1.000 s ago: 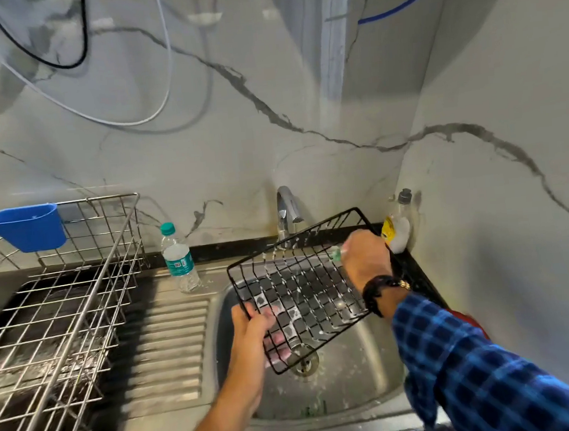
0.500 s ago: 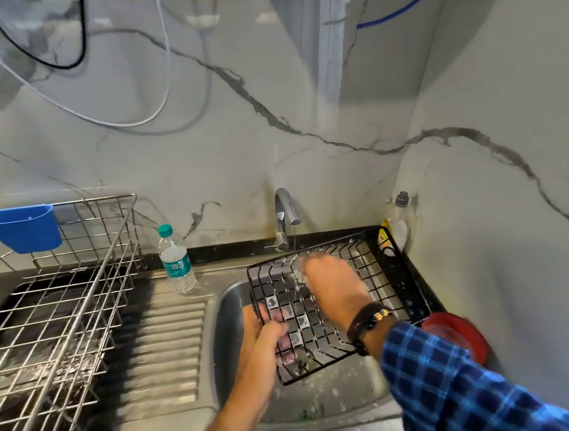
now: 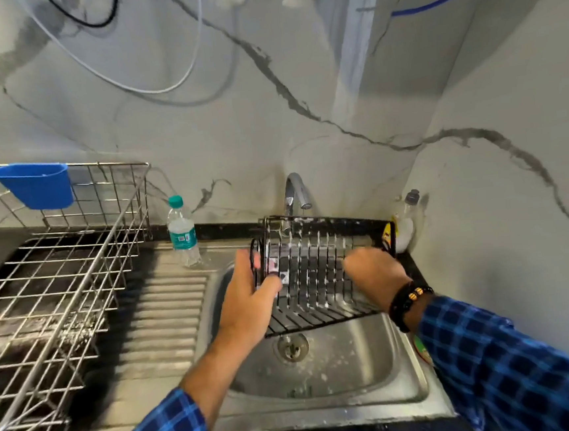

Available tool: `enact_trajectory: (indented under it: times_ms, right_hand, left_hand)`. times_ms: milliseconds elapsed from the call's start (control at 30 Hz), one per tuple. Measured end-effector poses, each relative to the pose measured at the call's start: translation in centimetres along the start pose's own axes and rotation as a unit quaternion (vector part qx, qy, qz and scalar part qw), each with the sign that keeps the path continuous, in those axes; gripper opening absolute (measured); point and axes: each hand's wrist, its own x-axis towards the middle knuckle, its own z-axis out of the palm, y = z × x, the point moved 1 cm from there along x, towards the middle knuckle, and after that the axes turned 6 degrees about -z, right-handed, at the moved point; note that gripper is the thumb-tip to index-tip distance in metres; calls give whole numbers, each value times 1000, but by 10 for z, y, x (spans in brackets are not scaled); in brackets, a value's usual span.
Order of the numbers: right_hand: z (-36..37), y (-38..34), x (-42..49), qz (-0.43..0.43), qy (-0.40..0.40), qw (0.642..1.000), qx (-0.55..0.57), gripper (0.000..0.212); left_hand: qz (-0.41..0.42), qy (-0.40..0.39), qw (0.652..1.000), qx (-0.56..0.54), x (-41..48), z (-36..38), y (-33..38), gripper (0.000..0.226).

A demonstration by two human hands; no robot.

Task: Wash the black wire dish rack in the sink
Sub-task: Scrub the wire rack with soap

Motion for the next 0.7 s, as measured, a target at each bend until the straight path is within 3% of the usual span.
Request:
enact_trajectory:
  times_ms: [133,233,300,367,533,700]
  right_hand:
    - [14,-4,0,-98,-53,994,-13,24]
    - [-1,10,4,-62,41,997,-26,24]
    - [-7,21,4,8,76,997,-30,48]
    - [-7,23,3,31,81,996,-26,54]
    - [3,8,-1,9,70,997,28,30]
    - [23,-5,-12,-23,47,991,127,16]
  left_hand:
    - [60,11,996,57,3,-9,11,25]
    - [102,-1,988,115,-2,-9,17,22]
    - [117,-8,985,126,-4,-9,20,21]
    - [110,-13,987,115,-4,-11,22,23]
    - [163,29,967,194,2,-13,20,20]
    - [193,65,961,189,2,-15,15,20]
